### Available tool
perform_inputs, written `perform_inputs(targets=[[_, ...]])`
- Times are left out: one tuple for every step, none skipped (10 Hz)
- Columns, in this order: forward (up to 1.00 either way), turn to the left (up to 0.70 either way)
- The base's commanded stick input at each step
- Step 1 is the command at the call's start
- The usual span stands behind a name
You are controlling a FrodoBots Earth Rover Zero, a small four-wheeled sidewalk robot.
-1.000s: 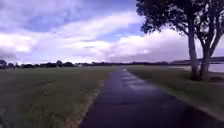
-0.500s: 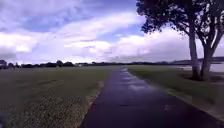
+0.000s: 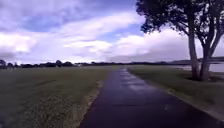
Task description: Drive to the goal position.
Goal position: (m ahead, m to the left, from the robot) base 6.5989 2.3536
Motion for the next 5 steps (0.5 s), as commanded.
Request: perform_inputs(targets=[[0.7,0.0],[0.7,0.0],[0.7,-0.05],[0.7,-0.1],[0.7,-0.14]])
